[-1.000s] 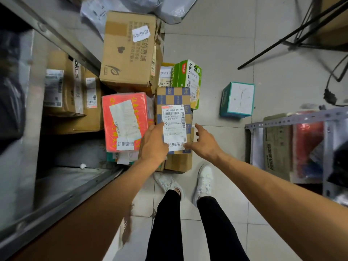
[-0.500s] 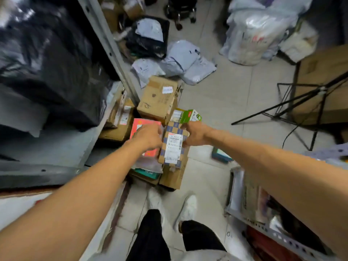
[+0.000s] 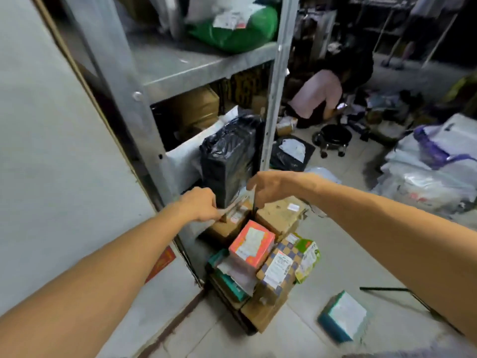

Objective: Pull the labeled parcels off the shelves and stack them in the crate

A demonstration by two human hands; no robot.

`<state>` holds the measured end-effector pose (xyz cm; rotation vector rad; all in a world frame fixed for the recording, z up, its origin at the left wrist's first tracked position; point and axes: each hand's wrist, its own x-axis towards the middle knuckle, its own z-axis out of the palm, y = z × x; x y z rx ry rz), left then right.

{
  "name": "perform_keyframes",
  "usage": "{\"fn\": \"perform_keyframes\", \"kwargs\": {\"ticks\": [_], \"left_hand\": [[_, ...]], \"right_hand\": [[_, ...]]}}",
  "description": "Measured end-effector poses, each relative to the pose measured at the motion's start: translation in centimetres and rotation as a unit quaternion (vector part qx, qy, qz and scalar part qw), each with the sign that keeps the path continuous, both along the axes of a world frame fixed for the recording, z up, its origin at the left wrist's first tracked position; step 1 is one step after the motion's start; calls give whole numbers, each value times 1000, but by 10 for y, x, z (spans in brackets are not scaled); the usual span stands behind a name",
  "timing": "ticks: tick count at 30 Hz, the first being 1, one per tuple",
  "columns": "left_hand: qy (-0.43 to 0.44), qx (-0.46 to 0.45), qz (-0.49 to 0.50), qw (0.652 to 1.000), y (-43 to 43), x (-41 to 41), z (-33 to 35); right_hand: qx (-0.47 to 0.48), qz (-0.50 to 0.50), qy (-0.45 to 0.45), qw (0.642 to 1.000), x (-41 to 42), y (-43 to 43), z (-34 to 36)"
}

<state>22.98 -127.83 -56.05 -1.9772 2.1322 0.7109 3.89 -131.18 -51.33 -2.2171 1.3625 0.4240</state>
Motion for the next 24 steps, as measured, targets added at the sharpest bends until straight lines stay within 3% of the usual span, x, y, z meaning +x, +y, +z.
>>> {"fn": "perform_keyframes", "kwargs": {"ticks": [6,13,18,24], "left_hand": [[5,-50,161,986,109,100,48],[-36,-11,366,930,298,183,70],[-70,-30,490,868,427,216,103],[-57,-52,665,742,578,212,133]], "right_hand": [[-40,158,9,987,105,56,49],[-55,349,-22,935,251,192,83],[-85,543,-25,835,334,307,116],[-103,694,-75,709,394,438,146]]}}
